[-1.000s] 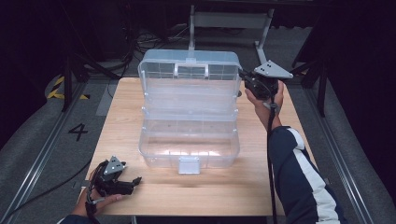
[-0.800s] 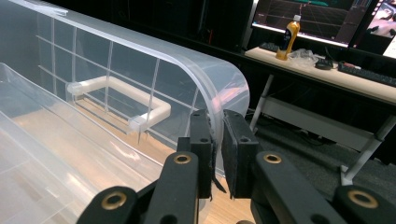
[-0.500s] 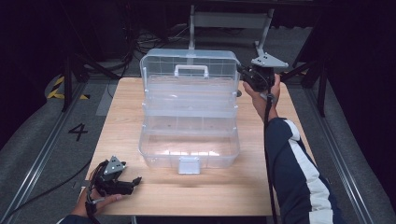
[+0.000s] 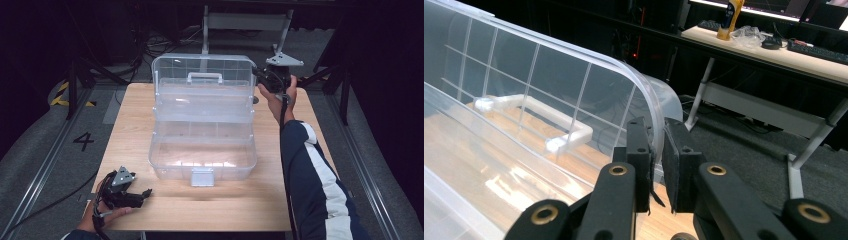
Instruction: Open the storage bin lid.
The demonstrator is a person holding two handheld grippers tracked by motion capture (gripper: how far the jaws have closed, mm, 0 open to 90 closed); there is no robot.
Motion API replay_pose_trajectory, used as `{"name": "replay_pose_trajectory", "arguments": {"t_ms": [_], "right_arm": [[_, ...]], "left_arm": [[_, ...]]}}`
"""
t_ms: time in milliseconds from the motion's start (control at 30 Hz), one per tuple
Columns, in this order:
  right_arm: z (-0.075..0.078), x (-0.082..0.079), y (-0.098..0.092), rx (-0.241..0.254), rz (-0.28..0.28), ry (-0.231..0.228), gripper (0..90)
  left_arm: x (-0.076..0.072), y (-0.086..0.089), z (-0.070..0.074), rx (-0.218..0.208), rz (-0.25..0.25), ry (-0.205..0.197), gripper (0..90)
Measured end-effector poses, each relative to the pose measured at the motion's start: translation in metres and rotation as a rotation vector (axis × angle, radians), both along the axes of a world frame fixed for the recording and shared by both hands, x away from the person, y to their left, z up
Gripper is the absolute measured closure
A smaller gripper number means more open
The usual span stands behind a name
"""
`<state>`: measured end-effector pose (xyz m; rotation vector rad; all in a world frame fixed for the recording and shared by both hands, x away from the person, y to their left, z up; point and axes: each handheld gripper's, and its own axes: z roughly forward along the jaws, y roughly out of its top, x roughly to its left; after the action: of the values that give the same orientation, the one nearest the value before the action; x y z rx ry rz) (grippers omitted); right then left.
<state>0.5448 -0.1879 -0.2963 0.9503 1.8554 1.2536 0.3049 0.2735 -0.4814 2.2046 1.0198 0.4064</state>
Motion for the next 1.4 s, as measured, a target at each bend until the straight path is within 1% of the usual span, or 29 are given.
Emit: {"name": "replay_pose_trajectory", "arguments": {"t_ms": [133,300,333,367,567,633,667,700,733,767,800,833,867,900,933,967,1000,1033,1067,1100,1133,1233,1267,1333,1400], "right_arm": [[-0.001,0.005,0.001,-0.002,-0.006,0.006,82.9],[-0.006,0.015,0.001,0.022,-0.015,0.028,82.9],[-0.006,0.015,0.001,0.022,-0.015,0.028,82.9],[-0.007,0.018,0.001,0.033,-0.015,0.037,83.0],[-0.009,0.025,0.002,0.026,-0.019,0.052,82.8],[-0.011,0.028,0.002,0.025,-0.021,0.059,82.7],[-0.012,0.03,0.002,0.028,-0.019,0.063,82.7],[-0.012,0.032,0.002,0.028,-0.019,0.067,82.5],[-0.013,0.033,0.002,0.022,-0.02,0.071,82.4],[-0.014,0.036,0.002,0.015,-0.019,0.074,82.3],[-0.015,0.039,0.002,0.015,-0.019,0.085,82.2],[-0.015,0.039,0.002,0.015,-0.019,0.085,82.2],[-0.016,0.041,0.002,0.012,-0.018,0.089,82.1],[-0.017,0.042,0.002,0.011,-0.018,0.088,82.0],[-0.018,0.044,0.002,0.015,-0.017,0.087,82.0],[-0.019,0.044,0.002,0.017,-0.017,0.087,81.9],[-0.021,0.046,0.001,0.021,-0.016,0.09,81.8],[-0.022,0.047,0.001,0.026,-0.016,0.092,81.8],[-0.023,0.047,0.0,0.032,-0.014,0.095,81.8],[-0.023,0.048,0.0,0.036,-0.014,0.098,81.7],[-0.024,0.049,0.0,0.038,-0.014,0.097,81.7],[-0.026,0.052,0.0,0.045,-0.013,0.11,81.7],[-0.026,0.053,0.0,0.043,-0.015,0.112,81.5],[-0.028,0.056,0.002,0.024,-0.02,0.12,81.1],[-0.03,0.059,0.001,0.032,-0.019,0.133,81.1]], "left_arm": [[0.0,0.0,0.0,0.002,-0.003,-0.003,14.2],[0.001,0.0,0.0,0.002,-0.005,-0.004,14.2],[0.0,0.0,0.0,-0.001,-0.005,0.006,14.2],[0.001,0.0,0.0,-0.001,-0.011,0.009,14.2],[0.002,0.0,0.001,0.004,-0.018,0.014,14.2],[0.002,0.0,0.0,-0.006,-0.019,0.014,14.7],[0.0,-0.001,0.0,-0.012,-0.01,0.019,14.9],[0.0,0.0,0.0,-0.005,-0.015,0.011,15.1],[0.0,0.0,0.0,-0.003,-0.011,0.009,15.1],[-0.002,-0.001,0.0,-0.007,0.0,0.018,15.1],[-0.003,-0.001,0.0,-0.006,-0.002,0.013,15.1],[-0.004,-0.001,0.0,-0.004,0.001,0.01,15.1],[-0.006,-0.002,0.0,-0.009,0.012,0.021,15.1],[-0.007,-0.001,0.001,0.001,-0.002,0.007,15.1],[-0.009,-0.001,0.001,-0.002,-0.001,0.011,15.2],[-0.01,-0.001,0.001,0.002,-0.007,0.005,15.2],[-0.013,-0.001,0.0,-0.008,0.007,0.014,15.3],[-0.013,0.0,0.001,0.0,-0.004,0.007,15.3],[-0.014,-0.001,0.001,-0.003,0.003,0.009,15.3],[-0.015,0.0,0.001,0.003,0.007,0.004,15.3],[-0.016,0.0,0.0,-0.006,0.009,0.01,15.2],[-0.016,-0.001,0.0,-0.006,0.016,0.01,15.0],[-0.017,-0.002,0.0,-0.009,0.025,0.016,14.9],[-0.016,-0.002,0.0,-0.005,0.025,0.013,14.7],[-0.016,-0.002,0.0,-0.006,0.027,0.013,14.7]]}}
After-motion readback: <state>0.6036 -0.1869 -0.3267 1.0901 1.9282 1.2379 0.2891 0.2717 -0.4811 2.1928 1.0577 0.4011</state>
